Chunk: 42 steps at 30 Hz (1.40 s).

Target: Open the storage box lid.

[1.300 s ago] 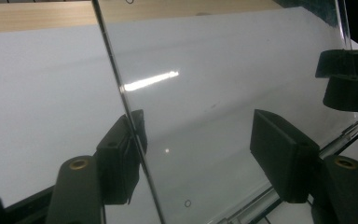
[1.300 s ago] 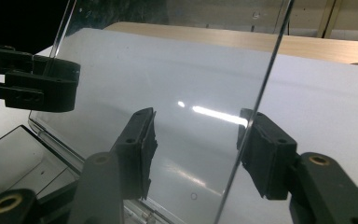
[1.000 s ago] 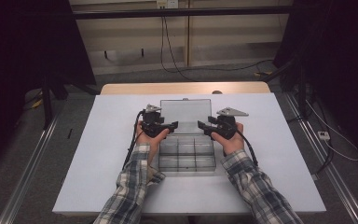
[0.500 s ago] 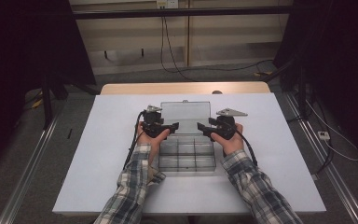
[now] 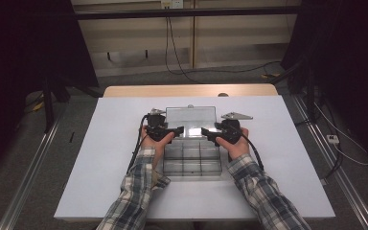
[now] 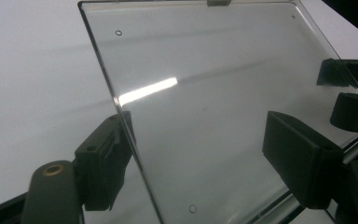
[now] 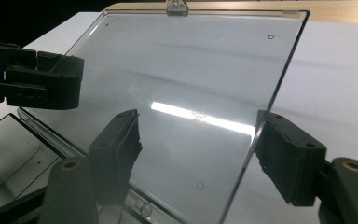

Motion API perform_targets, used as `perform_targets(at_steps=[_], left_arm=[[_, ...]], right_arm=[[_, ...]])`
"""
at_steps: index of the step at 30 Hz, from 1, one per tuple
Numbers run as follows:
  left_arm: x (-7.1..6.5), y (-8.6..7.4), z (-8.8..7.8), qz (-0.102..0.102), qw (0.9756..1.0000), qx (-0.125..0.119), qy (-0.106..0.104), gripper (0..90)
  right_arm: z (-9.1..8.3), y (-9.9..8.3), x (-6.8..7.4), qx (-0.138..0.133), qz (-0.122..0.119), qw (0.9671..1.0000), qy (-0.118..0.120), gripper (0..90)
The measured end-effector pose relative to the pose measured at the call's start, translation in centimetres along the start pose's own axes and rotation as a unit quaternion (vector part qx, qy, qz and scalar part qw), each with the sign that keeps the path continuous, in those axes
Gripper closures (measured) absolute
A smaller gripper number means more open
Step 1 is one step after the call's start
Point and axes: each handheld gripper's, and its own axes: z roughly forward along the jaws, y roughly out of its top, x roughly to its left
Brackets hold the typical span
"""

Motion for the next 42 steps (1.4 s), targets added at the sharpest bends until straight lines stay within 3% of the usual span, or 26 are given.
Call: perform_targets(at_steps=[15,42], left_arm=[[0.25,-0.15,0.45,-0.014,0.9997,0.016,-0.009,18.7],[0.58,-0.48,0.96,-0.040,0.9981,0.037,-0.027,12.6]], right_arm=[[0.67,-0.22,-0.02,0.010,0.019,0.9998,0.005,22.6],[0.86,-0.55,-0.23,0.029,0.054,0.9980,0.012,18.3]])
